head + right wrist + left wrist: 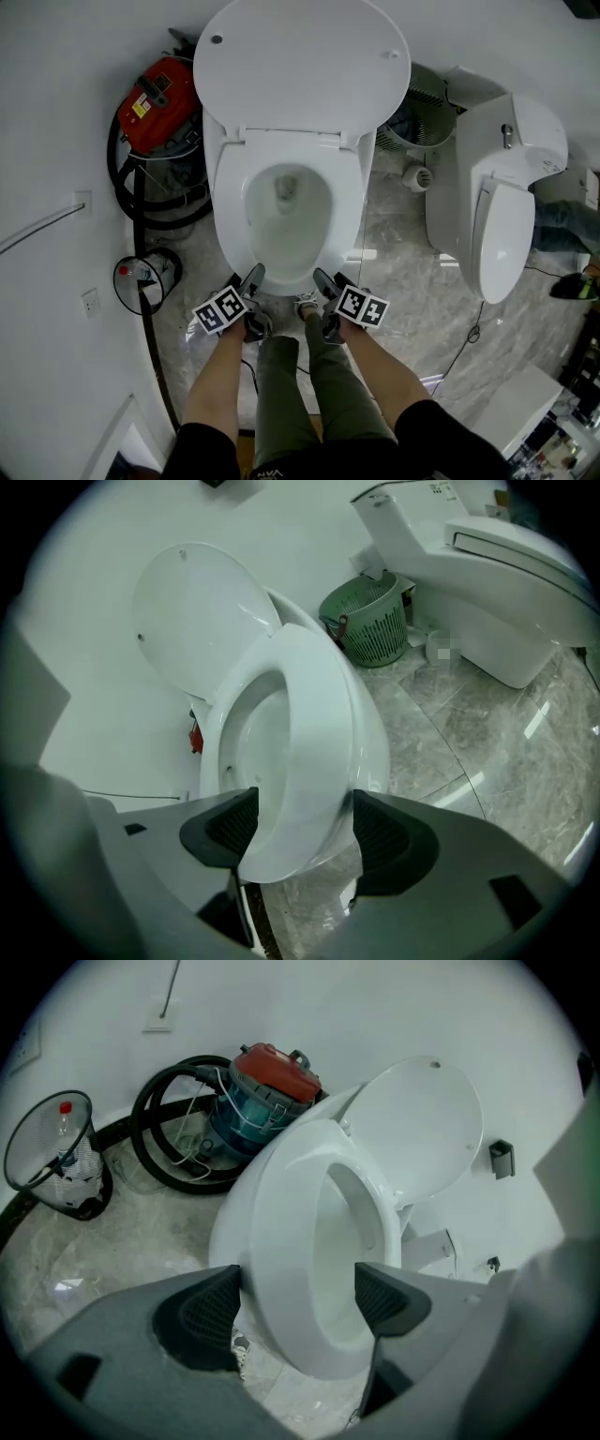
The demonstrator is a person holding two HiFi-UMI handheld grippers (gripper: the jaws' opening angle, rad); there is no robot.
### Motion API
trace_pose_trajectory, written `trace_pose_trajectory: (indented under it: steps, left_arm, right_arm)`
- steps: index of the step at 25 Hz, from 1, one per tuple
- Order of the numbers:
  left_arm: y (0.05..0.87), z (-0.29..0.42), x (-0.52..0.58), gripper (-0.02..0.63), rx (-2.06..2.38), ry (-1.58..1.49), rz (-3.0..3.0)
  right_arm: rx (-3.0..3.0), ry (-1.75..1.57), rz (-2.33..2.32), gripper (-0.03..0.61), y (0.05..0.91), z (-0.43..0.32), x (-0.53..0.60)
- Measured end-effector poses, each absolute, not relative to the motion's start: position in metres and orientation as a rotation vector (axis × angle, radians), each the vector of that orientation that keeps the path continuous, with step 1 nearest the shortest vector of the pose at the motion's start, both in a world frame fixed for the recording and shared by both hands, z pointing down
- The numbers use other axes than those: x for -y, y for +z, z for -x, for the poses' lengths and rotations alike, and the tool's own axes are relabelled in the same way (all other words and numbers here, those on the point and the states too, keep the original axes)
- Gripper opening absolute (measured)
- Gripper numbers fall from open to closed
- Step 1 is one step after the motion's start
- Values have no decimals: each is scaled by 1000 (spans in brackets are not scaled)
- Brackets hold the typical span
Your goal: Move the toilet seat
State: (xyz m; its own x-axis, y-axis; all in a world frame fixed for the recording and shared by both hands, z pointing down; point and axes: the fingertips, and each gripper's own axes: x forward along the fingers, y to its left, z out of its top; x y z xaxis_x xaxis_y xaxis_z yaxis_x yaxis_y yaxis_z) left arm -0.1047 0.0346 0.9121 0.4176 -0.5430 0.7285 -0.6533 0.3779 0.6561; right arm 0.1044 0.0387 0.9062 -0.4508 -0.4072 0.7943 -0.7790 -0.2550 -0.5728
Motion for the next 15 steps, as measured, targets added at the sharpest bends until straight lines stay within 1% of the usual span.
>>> trace_pose_trajectory:
  steps: [15]
  left_arm:
    - [901,108,-38,325,1230,54,-1219]
  right_arm:
    - [1714,1805,-1445,308,894,-103,-38]
